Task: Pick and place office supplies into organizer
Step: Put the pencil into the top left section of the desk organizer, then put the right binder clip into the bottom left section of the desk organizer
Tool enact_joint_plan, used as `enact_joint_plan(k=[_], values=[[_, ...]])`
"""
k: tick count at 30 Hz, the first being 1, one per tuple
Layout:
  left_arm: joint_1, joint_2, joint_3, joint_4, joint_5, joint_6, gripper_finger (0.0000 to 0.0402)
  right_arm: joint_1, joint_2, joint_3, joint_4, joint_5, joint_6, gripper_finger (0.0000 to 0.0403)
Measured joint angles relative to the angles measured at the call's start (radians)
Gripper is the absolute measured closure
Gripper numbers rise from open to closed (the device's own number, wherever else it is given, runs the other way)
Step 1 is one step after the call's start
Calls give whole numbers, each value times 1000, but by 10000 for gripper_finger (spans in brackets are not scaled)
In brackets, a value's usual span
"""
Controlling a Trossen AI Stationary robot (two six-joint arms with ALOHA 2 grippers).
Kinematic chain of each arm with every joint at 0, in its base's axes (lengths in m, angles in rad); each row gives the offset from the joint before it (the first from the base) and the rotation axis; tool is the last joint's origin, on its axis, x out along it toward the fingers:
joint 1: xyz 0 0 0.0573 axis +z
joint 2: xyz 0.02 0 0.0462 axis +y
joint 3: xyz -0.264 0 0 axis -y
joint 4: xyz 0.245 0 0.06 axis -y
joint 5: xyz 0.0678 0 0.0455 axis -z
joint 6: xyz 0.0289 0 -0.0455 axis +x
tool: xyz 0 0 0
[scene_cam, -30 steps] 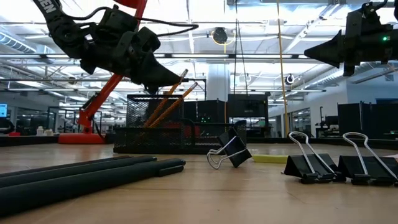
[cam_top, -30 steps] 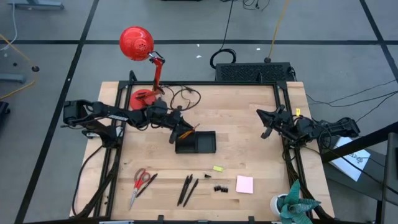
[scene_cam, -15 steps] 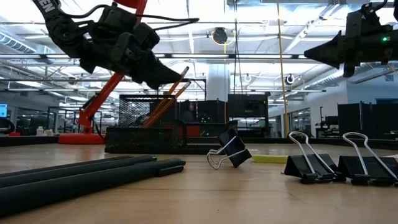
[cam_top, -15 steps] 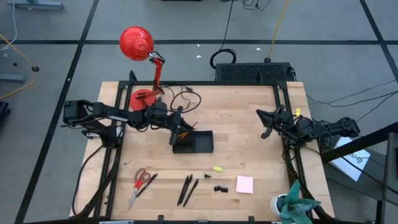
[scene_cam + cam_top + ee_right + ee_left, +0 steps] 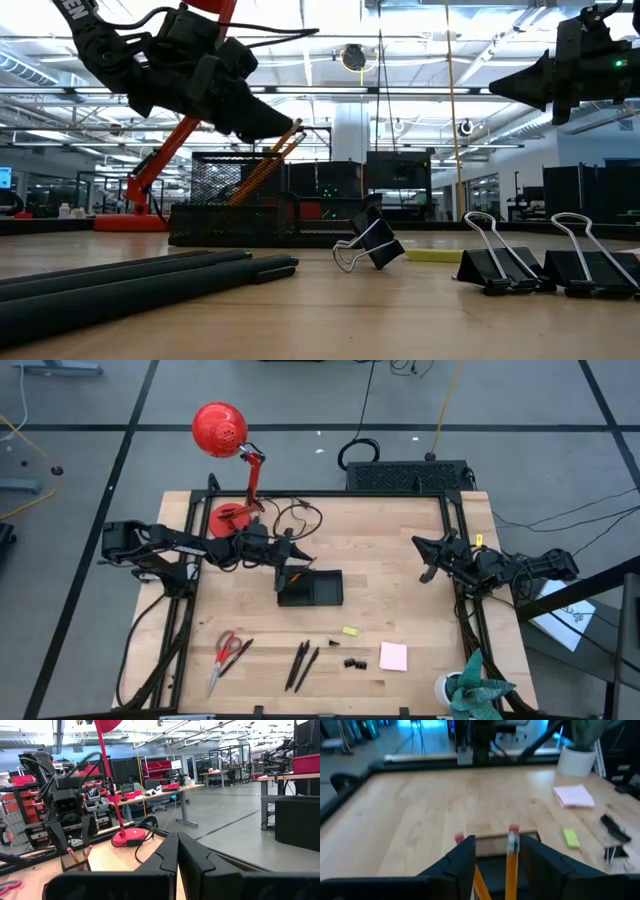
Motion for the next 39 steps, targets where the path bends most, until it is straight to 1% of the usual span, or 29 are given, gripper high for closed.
enact_joint_plan(k=[3,5,7,8,10,11,13,14,16,18,21,23,26,28,31,34,36,39], values=[[0,-68,13,6,11,-15,229,0,0,0,0,0,0,399],[0,-142,35,-49,7,-35,224,0,0,0,0,0,0,399],[-1,-240,74,-195,-34,-64,223,0,0,0,0,0,0,399],[-9,-290,107,-296,-59,-66,223,0,0,0,0,-1,0,399],[-48,-392,183,-550,-136,-28,229,0,0,0,-7,-24,0,399],[-84,-434,219,-681,-192,7,236,0,0,0,-12,-34,1,399],[-175,-493,274,-908,-321,53,255,0,0,0,-21,-59,1,399],[-223,-513,291,-988,-378,54,267,0,0,0,-27,-73,0,399],[-312,-547,306,-1083,-479,11,297,0,0,0,-29,-80,1,399],[-392,-572,302,-1125,-528,-51,330,0,0,0,-38,-80,0,399],[-491,-574,257,-1153,-523,-116,383,0,0,0,-55,-80,1,399],[-548,-567,202,-1143,-513,-122,393,0,0,0,-72,-93,1,399],[-594,-565,92,-991,-522,-128,386,0,0,0,-82,-130,-7,399],[-596,-565,7,-847,-532,-105,388,0,0,0,-82,-138,-25,399],[-594,-565,-118,-559,-540,-63,398,0,0,0,-88,-171,-19,399],[-595,-565,-242,-293,-520,1,396,0,0,0,-102,-207,-3,399],[-595,-565,-308,-136,-510,27,399,0,0,0,-111,-209,-1,399],[-594,-566,-382,-5,-510,66,397,0,3,0,-118,-210,-1,399]])
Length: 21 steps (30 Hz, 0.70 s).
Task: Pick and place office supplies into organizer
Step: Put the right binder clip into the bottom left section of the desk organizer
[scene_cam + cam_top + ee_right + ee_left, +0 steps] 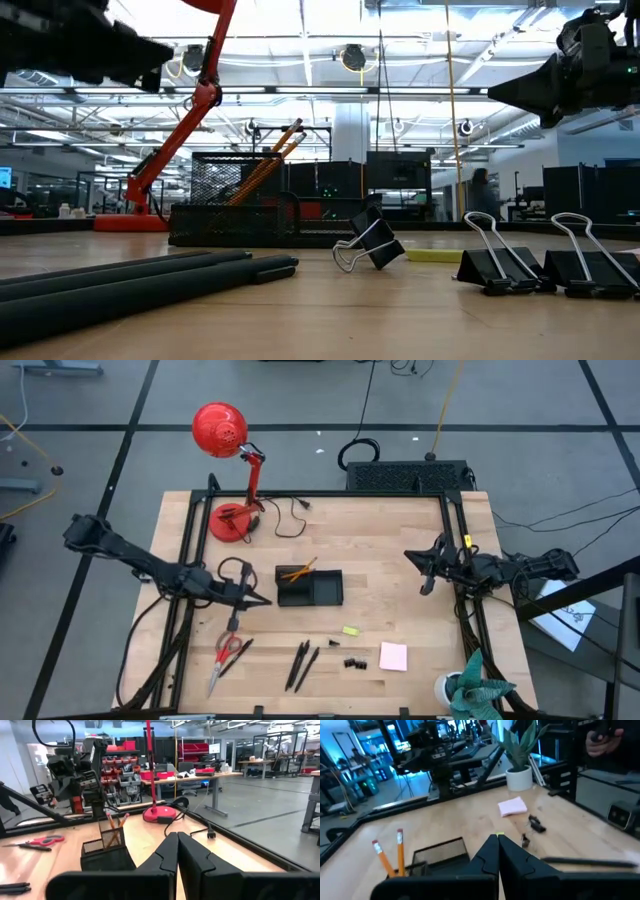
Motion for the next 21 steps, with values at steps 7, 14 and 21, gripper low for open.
enact_joint_plan(k=[7,14,21], values=[[51,1,-42,50,-85,-29,396,0,10,0,-2,-87,9,399],[89,0,-42,45,-68,-23,392,0,71,0,35,-391,169,399],[118,0,-42,-30,-78,19,365,0,224,10,257,-391,156,389]])
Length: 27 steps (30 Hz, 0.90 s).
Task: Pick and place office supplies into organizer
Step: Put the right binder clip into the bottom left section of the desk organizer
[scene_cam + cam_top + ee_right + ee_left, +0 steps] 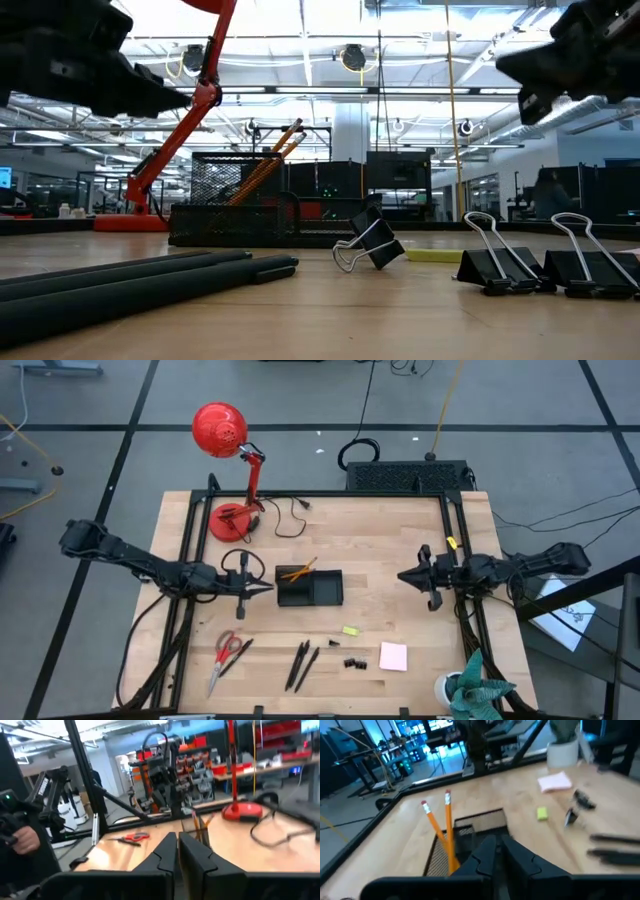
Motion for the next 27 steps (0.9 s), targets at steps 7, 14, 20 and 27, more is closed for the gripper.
enact_joint_plan(k=[7,14,20,27], values=[[40,0,0,28,-26,48,360,20,276,176,61,2,-170,387],[46,-8,0,65,-60,67,360,149,641,437,14,24,-215,387],[46,-8,1,63,-61,6,360,288,912,650,-111,83,-139,383],[46,-8,1,5,-49,-88,360,382,1140,755,-137,109,41,297]])
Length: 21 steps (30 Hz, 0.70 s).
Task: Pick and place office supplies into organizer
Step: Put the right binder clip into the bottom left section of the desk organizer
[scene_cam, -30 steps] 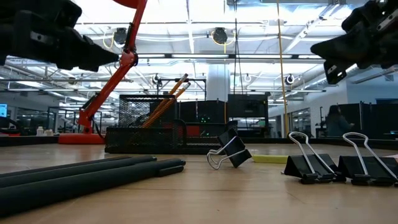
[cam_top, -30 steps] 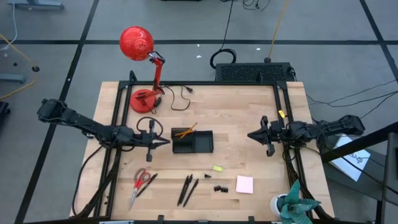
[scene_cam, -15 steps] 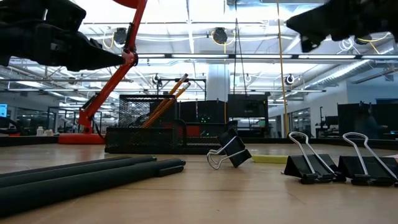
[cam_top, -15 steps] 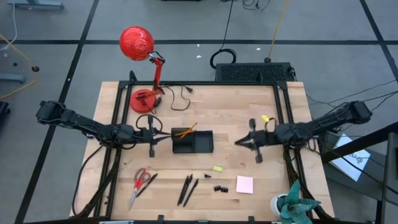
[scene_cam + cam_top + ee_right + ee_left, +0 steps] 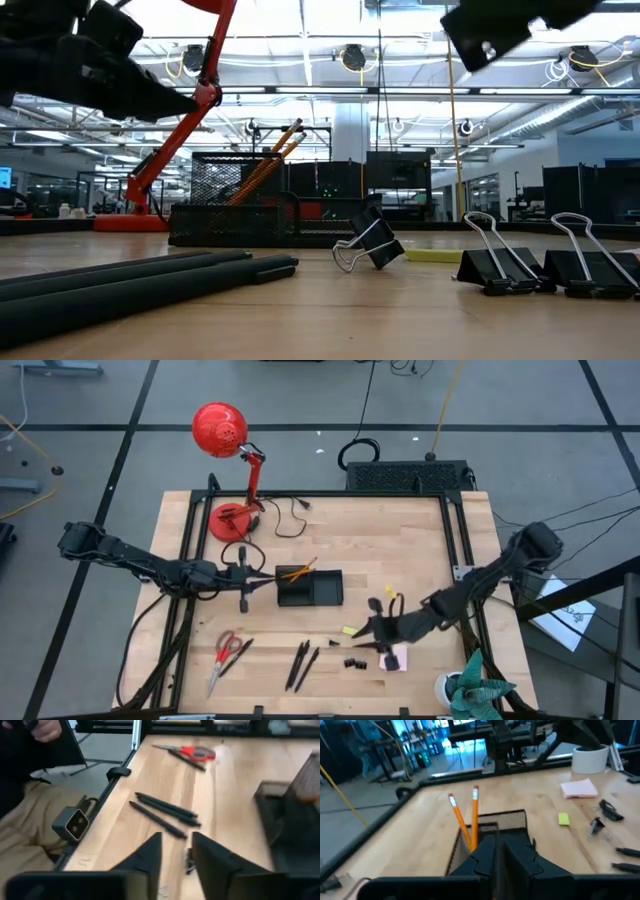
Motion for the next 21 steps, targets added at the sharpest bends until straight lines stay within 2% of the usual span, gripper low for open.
enact_joint_plan(k=[6,10,14,21], values=[[-1,0,0,-16,15,-45,360,29,84,2,-47,2,189,199],[-1,0,0,-18,15,-53,360,40,109,2,-72,-6,284,164],[-1,0,0,-18,15,-35,360,57,108,-6,-76,-3,312,157],[-1,0,0,-18,15,-32,360,73,108,-51,-74,-4,393,171]])
